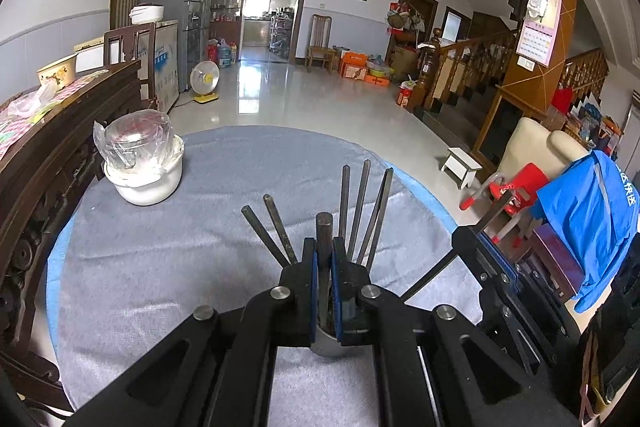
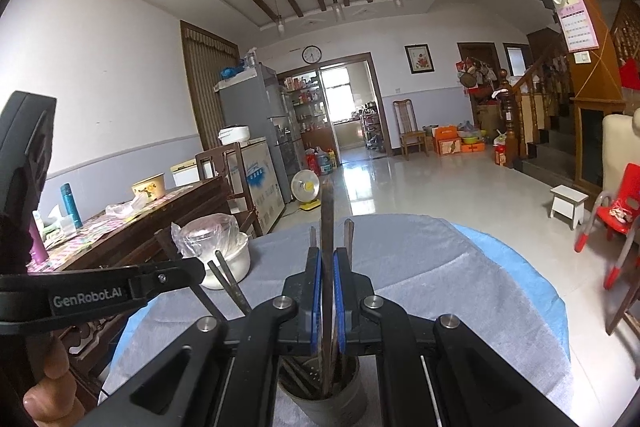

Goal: Organize utensils
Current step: 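Lower the chopsticks into the grey cup and open both grippers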

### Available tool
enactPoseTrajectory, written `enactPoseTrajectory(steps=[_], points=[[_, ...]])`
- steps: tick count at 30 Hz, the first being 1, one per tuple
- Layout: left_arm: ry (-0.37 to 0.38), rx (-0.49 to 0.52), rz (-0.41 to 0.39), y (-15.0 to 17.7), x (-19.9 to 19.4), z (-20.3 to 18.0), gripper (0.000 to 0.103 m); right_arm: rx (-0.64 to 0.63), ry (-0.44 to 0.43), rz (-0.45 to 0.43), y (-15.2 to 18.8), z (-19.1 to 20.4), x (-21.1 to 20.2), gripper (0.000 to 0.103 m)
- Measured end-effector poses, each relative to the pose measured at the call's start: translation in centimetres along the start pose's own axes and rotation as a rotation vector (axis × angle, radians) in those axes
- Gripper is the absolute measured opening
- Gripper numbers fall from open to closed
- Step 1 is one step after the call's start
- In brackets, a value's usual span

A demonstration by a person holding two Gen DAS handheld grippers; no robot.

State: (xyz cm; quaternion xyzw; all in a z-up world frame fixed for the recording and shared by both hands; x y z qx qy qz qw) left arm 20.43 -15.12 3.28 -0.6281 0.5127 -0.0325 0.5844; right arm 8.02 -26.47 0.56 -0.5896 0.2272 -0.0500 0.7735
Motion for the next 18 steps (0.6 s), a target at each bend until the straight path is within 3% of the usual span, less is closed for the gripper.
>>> enactPoseTrajectory(steps=[18], points=[[0.001,0.002,0.021,0.92,-0.19,0.58,0.007,0.000,-0.004,0.018,0.15,0.07,0.45,0.007]])
Point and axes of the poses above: each gripper's, at about its wrist camera, not at the fingertips, and x roughly the way its jaws point, z to its left, y to its underside, the point moved 1 cm from there along x, roughly the way its jaws point, and after that the axes turned 14 degrees about y, right-handed, at the moved point
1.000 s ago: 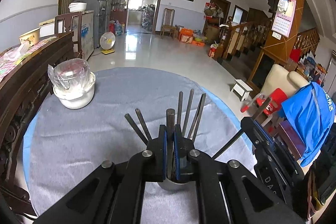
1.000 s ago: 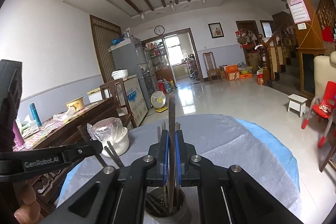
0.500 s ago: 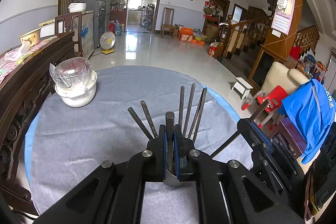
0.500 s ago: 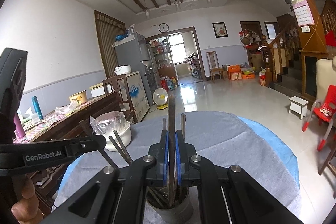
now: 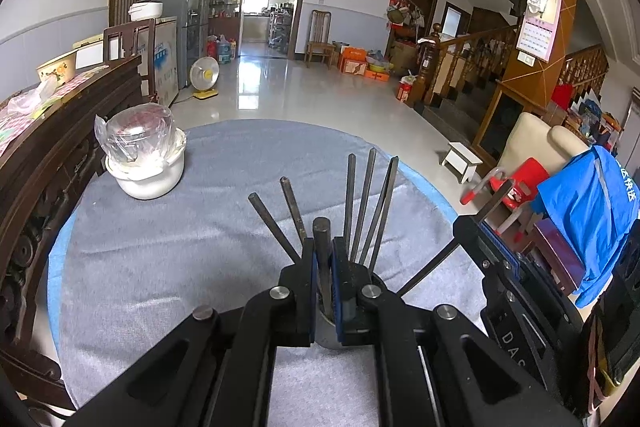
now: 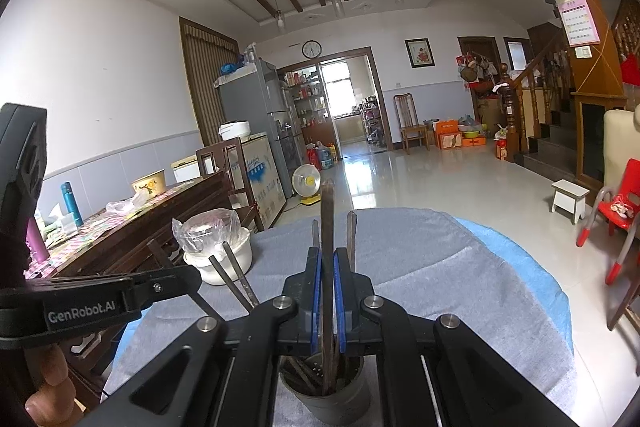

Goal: Organize utensils

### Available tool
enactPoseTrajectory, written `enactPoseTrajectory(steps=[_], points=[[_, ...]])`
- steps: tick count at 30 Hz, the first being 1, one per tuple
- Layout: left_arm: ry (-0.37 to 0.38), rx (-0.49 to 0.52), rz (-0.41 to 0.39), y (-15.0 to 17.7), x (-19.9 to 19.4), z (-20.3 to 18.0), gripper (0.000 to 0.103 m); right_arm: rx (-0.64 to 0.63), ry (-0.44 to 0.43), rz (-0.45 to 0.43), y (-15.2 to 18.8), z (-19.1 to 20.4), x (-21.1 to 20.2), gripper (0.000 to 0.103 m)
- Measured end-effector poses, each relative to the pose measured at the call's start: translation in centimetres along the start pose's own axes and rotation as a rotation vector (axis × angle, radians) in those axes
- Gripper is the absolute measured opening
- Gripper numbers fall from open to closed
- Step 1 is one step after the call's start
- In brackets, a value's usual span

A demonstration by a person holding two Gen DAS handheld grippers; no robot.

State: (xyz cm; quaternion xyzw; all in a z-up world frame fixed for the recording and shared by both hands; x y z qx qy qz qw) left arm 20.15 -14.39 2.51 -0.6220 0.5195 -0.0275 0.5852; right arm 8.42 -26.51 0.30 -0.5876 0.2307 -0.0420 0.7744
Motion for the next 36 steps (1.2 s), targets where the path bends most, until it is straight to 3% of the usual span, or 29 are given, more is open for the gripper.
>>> enactPoseTrajectory(steps=[12,14,16,18,22,34,36], points=[[-0.026,0.012,0.010,0.5,0.1,0.5,0.009,0.007,0.006,0.027,0.3,0.1,0.8,0.007],[-0.030,0.018,0.012,0.6,0.0,0.6,0.015,0.015,0.007,0.044,0.4,0.0,1.0,0.008],[-0.047,0.031,0.003,0.7,-0.3,0.5,0.045,0.025,-0.002,0.064,0.5,-0.2,1.2,0.008],[-0.072,0.046,-0.016,0.9,-0.6,0.6,0.057,0.036,-0.015,0.086,0.6,-0.4,1.4,0.009],[-0.108,0.081,-0.028,1.1,-1.1,0.8,0.063,0.044,-0.017,0.108,0.7,-0.8,1.7,0.018],[-0.221,0.086,-0.037,2.0,-2.4,2.9,0.085,0.119,-0.034,0.122,1.3,-3.4,0.0,0.020],[-0.250,0.087,-0.037,2.2,-2.6,3.2,0.086,0.120,-0.037,0.120,1.6,-3.5,-0.9,0.027]])
Point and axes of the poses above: each gripper's, at about its wrist camera, not at the fingertips, and x roughly the way its jaws point, z to its left, y to its underside, the point moved 1 cm from there along x, roughly the way its jaws point, and after that the axes turned 14 degrees about y, right-handed, at the moved point
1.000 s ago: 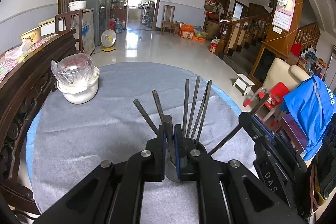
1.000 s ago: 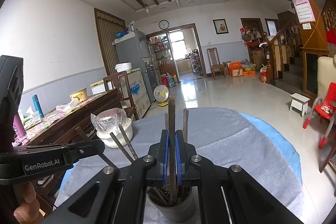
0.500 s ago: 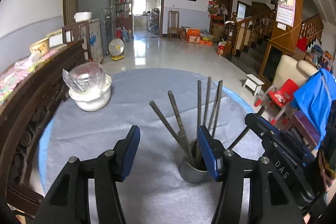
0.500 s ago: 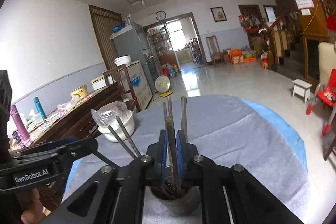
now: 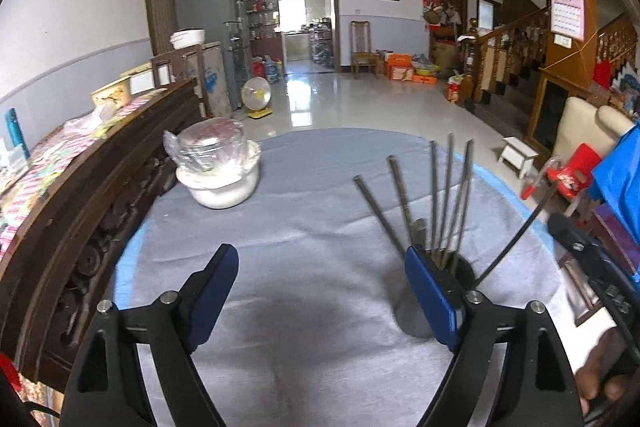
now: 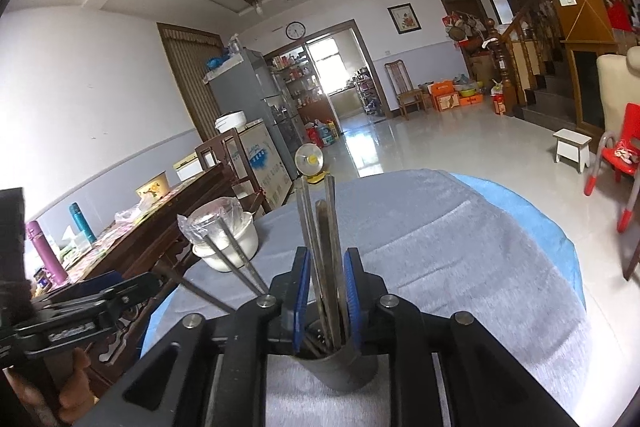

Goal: Organize utensils

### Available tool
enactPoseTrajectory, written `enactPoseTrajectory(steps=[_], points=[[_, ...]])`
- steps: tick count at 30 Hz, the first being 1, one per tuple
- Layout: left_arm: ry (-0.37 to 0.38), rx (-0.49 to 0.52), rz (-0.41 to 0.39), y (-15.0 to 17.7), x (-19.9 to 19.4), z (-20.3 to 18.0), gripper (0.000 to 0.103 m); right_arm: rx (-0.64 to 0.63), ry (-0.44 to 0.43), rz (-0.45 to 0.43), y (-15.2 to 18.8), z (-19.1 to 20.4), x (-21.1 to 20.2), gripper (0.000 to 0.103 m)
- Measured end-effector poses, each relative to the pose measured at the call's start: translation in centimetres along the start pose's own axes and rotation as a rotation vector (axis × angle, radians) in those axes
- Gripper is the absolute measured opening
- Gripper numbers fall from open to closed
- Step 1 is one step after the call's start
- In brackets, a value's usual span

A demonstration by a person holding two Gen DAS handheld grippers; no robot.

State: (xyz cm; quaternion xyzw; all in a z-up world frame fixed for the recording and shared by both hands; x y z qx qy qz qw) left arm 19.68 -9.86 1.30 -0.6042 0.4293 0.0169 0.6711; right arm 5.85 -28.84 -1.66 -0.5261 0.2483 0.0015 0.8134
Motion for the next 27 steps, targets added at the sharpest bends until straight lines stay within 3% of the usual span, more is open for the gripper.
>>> enactPoseTrajectory(steps=[1,2,3,12,27], points=[[-0.011,-0.002,0.003,0.1,0.0,0.2,0.087,-0.001,-0.001,0.002,0.1,0.1,-0.3,0.038],[-0.024,-0.007,0.007,0.4,-0.1,0.5,0.087,-0.001,-0.001,0.003,0.4,0.1,-0.5,0.060],[-0.032,-0.010,0.009,0.5,-0.1,0.6,0.088,-0.003,-0.003,-0.006,0.7,0.1,-1.1,0.069],[-0.128,-0.009,0.005,1.9,-1.7,1.8,0.090,-0.073,0.014,-0.022,2.2,1.7,-3.0,0.070],[-0.205,0.009,-0.045,3.7,-6.6,1.0,0.092,-0.112,0.007,-0.037,4.2,3.3,-7.3,0.070]])
Point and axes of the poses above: each gripper's, at about its wrist camera, not at the fingertips, and x roughly the way its jaws point, z to its left, y to its underside, the point moved 1 cm from there along x, roughly the way its jaws point, and after that the axes turned 14 degrees about y, right-handed, at the moved point
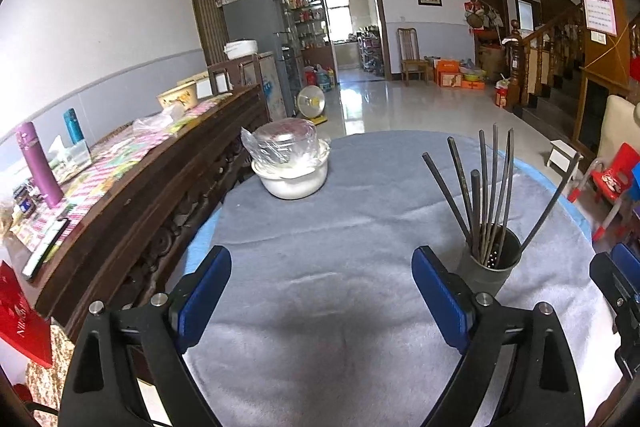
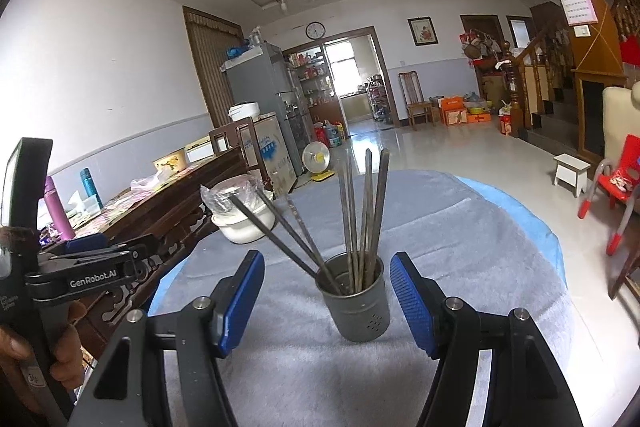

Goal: Organize utensils

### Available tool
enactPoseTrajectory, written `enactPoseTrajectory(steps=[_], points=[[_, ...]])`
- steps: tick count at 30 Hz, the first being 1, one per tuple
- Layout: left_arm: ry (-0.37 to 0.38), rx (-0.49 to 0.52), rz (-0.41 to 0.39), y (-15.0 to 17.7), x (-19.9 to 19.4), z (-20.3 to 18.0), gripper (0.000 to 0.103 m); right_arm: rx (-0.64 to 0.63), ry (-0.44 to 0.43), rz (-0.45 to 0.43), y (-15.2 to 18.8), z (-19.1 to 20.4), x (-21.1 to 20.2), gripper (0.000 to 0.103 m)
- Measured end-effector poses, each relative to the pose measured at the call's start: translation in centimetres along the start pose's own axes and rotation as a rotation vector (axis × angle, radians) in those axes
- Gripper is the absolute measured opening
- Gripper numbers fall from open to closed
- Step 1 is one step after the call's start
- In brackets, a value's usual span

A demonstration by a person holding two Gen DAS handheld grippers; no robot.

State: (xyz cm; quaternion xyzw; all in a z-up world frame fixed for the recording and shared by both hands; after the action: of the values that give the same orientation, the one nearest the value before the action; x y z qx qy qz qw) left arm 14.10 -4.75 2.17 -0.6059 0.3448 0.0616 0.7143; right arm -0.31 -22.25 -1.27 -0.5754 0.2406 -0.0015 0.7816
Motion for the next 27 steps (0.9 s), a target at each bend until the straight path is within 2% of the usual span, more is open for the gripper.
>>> enactPoseTrajectory(steps=[12,21,27], points=[[-0.038,0.051,-0.046,1.0,-4.9,-1.5,0.093,0.021,0.012,-0.017,0.2,-0.7,-4.3,0.070],[-0.071,0.051,-0.070,1.7,-7.9,-1.0,0.093,0.016,0.034,0.001,0.8,-0.2,-6.5,0.070],[-0.059,0.037,-0.079,2.2,-9.7,-0.3,0.093,0.012,0.037,-0.001,1.2,0.5,-8.3,0.070]])
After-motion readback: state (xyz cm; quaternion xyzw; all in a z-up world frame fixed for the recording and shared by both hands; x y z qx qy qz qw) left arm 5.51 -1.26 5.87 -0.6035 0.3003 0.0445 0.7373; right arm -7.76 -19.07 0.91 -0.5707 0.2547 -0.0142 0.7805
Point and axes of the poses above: each gripper's, at about its wrist camera, not at the fingertips, and x roughly the way its jaws point, z to its left, y to its underside, the point moved 1 cm from there along x, roughly the way its jaws point, and after that the axes turned 14 degrees about y, right-handed, at the moved point
